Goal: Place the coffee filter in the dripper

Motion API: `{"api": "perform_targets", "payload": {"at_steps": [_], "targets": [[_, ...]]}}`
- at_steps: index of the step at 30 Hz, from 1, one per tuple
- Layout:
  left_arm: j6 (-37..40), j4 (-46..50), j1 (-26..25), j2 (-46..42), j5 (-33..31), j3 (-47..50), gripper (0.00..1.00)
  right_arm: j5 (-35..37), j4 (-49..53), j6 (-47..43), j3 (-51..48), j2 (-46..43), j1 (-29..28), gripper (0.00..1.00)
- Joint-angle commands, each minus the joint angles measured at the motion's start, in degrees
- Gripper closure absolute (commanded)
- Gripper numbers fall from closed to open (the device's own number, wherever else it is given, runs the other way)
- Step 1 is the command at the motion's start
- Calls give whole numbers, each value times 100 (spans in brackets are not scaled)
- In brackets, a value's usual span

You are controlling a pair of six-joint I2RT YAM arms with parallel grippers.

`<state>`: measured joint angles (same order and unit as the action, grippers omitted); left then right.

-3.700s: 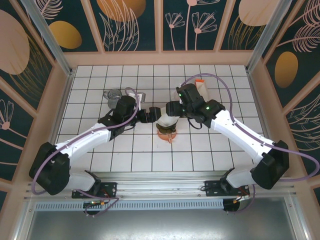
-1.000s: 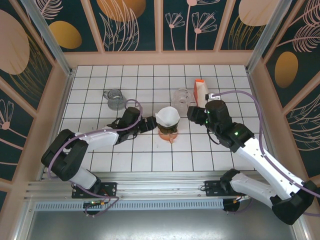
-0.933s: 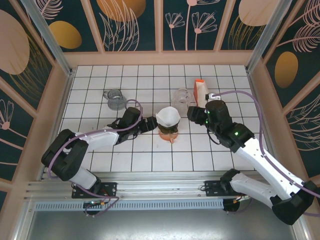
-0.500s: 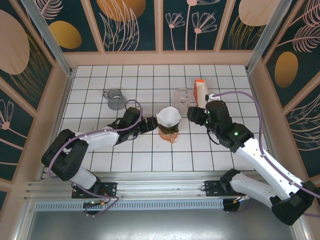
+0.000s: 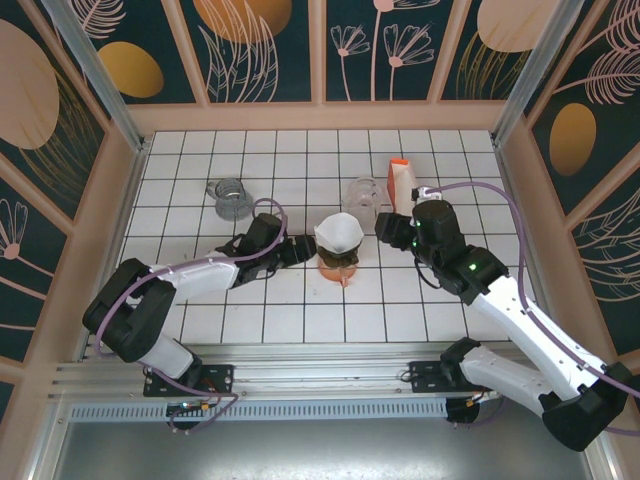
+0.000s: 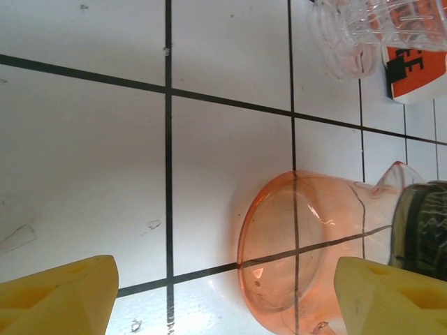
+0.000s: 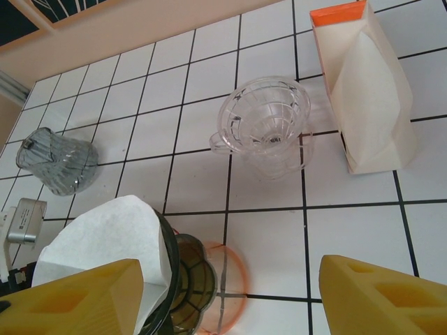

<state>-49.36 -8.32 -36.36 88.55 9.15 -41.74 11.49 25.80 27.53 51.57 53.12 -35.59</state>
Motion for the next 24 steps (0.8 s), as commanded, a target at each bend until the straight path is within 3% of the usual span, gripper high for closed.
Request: {"api": "perform_targets", "payload": {"at_steps": [1,12,24], "targets": [[48,102,-34,7,-7,-187,19,-32,-182,6,-95,-48,53,32],[172,612,161,-409,-690,-178,12,-92,-197,-55,-42,-49,111,32],[210,896,1797,-1498,-1139,-186,9,-302,-709,-90,-279,-30,183,32]]}}
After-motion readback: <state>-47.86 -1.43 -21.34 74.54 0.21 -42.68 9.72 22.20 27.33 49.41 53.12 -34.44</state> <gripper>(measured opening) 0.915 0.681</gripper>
